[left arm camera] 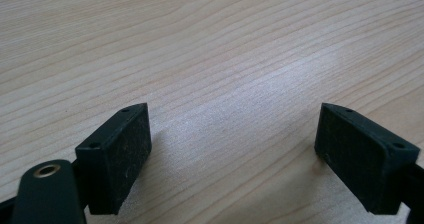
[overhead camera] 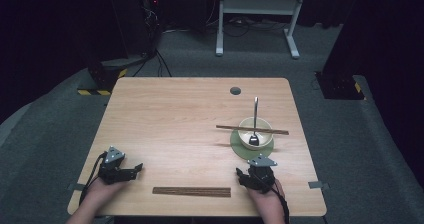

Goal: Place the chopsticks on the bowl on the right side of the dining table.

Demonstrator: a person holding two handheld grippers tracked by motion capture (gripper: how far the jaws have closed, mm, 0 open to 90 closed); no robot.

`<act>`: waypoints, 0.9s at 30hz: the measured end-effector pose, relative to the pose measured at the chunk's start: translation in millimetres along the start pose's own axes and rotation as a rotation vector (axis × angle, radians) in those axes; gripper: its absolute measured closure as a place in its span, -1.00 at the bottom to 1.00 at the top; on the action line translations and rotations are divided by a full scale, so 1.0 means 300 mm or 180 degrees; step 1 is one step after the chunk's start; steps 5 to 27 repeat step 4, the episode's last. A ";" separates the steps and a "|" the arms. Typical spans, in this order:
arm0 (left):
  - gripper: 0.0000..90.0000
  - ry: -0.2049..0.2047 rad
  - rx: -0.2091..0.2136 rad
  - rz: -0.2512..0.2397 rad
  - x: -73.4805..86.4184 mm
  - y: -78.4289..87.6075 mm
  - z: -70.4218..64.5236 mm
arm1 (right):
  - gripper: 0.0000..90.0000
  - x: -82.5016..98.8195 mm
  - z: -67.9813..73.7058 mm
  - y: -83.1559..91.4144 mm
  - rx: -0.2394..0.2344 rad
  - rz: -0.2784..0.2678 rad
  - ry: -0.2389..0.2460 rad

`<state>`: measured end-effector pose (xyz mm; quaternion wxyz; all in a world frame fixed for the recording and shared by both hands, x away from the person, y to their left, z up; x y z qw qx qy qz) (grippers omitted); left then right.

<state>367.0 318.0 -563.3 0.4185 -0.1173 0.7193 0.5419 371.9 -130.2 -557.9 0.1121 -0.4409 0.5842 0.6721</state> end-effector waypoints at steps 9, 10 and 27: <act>-0.67 0.0004 0.0000 -0.0005 0.001 0.001 -0.001 | -0.26 -0.002 0.001 -0.002 -0.0008 -0.0001 0.0009; -0.67 0.0004 0.0000 -0.0005 0.001 0.001 -0.001 | -0.26 -0.002 0.001 -0.002 -0.0008 -0.0001 0.0009; -0.67 0.0004 0.0000 -0.0005 0.001 0.001 -0.001 | -0.26 -0.002 0.001 -0.002 -0.0008 -0.0001 0.0009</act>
Point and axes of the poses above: each handheld gripper's, and its own axes: y roughly backward along the jaws, x roughly out of its underside, z roughly to its left, the point moved 5 cm from there along -y, roughly forward along the jaws, and after that the axes turned 5 degrees about x, right-handed, at the moved point
